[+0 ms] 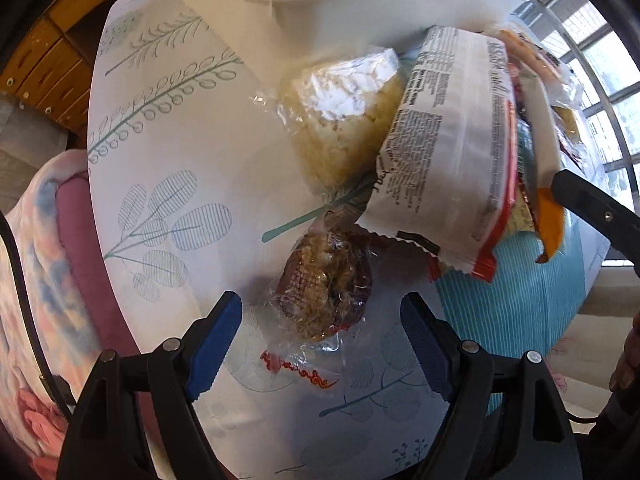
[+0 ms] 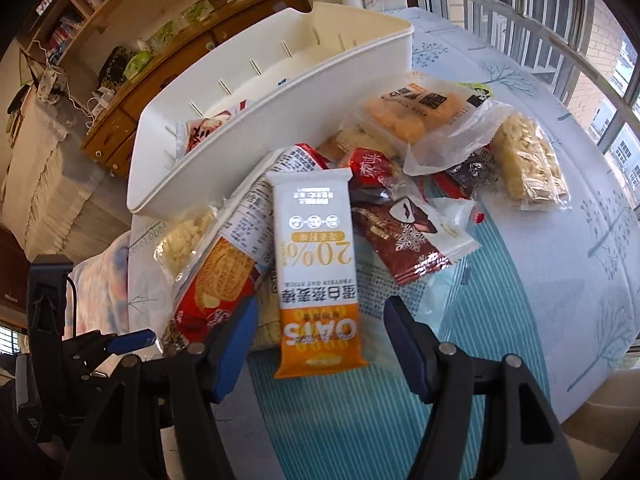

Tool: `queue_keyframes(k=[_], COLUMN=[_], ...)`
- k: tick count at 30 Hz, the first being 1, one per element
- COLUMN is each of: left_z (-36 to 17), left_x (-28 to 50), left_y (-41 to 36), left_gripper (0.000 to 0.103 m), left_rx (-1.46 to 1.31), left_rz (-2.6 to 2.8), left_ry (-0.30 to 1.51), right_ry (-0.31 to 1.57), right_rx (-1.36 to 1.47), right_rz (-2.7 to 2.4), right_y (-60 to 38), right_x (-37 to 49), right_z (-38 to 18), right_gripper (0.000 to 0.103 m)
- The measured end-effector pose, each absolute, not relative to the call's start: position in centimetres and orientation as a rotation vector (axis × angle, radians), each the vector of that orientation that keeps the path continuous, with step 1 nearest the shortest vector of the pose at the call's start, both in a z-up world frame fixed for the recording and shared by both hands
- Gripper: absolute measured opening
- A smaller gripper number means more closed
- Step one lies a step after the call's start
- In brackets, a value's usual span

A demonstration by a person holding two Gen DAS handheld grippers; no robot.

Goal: Organize snacks
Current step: 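Grasp the clear nut-cluster bag with the left tool while the right tool grasps the OATS bar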

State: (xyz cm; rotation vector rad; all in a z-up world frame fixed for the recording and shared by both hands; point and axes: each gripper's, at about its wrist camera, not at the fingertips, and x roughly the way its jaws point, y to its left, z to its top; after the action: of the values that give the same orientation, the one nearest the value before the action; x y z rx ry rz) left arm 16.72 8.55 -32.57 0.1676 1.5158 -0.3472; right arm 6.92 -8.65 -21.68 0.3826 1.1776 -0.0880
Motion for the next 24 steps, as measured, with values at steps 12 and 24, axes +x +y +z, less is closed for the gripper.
queue_keyframes(k=[12, 24], left_z=[-34.4, -33.2], left_x=[19.0, 19.6], left_y=[7.1, 7.0], left_gripper=[0.081, 0.05], left_rx=[0.148, 0.12], left_rz=[-0.25, -0.212], left_ry=[1.538, 1.48], right_ry=[1.254, 1.319], right_rx=[0.362, 0.329], right_rz=[0.069, 0.111], right_y=[-8.7, -7.9], right_x=[9.4, 9.6], right_z=[-23.5, -23.3], right_gripper=[0.042, 0.04])
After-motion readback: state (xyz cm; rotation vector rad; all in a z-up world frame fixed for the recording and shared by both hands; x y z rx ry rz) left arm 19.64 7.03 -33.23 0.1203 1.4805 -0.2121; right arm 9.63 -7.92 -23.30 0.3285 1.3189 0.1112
